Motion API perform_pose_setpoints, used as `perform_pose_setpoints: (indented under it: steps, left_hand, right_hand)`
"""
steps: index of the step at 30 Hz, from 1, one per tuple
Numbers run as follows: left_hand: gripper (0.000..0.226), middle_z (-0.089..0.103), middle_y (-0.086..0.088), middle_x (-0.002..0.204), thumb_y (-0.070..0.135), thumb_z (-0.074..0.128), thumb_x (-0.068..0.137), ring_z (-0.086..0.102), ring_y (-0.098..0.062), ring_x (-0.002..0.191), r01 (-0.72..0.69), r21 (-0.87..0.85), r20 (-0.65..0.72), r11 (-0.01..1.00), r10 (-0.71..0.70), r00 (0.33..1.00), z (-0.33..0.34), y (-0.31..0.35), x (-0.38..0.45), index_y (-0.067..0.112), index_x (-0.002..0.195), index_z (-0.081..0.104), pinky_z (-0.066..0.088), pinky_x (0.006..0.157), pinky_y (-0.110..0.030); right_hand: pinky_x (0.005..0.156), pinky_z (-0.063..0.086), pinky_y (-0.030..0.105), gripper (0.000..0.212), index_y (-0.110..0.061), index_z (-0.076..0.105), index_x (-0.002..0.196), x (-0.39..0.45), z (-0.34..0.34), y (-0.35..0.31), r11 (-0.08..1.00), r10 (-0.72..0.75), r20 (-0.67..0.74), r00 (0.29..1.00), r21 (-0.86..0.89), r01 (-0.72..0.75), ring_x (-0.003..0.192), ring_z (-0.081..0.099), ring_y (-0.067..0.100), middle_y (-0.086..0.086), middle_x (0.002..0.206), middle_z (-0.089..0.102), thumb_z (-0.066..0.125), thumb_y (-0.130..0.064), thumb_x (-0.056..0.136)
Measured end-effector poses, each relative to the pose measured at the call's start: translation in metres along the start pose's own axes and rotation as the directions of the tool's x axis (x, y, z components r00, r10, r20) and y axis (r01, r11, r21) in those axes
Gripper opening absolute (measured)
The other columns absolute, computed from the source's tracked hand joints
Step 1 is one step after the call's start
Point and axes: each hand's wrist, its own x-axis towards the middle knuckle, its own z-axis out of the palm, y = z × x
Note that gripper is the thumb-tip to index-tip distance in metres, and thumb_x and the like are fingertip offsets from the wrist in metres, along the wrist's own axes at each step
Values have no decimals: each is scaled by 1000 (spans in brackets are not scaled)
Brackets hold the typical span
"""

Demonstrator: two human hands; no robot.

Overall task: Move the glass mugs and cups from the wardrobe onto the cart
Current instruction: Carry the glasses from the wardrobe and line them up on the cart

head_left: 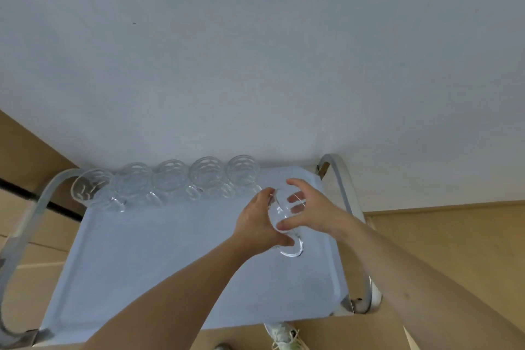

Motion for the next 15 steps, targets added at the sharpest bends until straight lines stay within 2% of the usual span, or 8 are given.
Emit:
perform_pose_setpoints:
  steps: [2,5,8,10,15]
  left_hand:
    - [125,48,8,142,41,98,46,48,-14,130,-26,36,42,999,24,999,2,4,3,26,151,31,44,107,-35]
    - [117,43,8,147,38,96,54,39,-16,138,-99,212,86,972,83,993,-4,8,9,24,151,31,41,106,-32]
    - [112,33,3,156,37,92,66,33,-20,144,-23,237,23,971,18,1000,-17,3,15,24,156,27,38,113,-37]
    - [102,34,1,156,39,86,73,31,-22,144,-1,282,-39,959,12,999,-26,-3,20,24,155,29,36,114,-39]
    - [84,30,-2,158,42,75,84,23,-23,148,17,458,-131,889,49,990,-38,-16,37,24,153,31,24,120,-39]
  right_hand:
    - [90,56,32,114,-43,32,147,-2,-4,2,999,-9,-59,998,-39,7,108,60,12,-6,124,53,98,-37,54]
    - [88,50,31,121,-39,27,151,3,-9,0,986,-7,-132,991,-163,-15,118,53,17,0,135,49,97,-34,52]
    - [95,50,38,125,-31,22,156,14,-14,-3,948,-40,-199,979,-317,-26,129,46,25,7,147,40,96,-28,55]
    - [100,47,39,124,-29,20,156,24,-18,-5,930,-59,-225,973,-368,-28,132,44,28,9,151,36,95,-27,57]
    - [100,47,38,123,-32,19,155,57,-20,-7,940,-60,-271,961,-340,-37,128,46,29,9,146,37,94,-28,57]
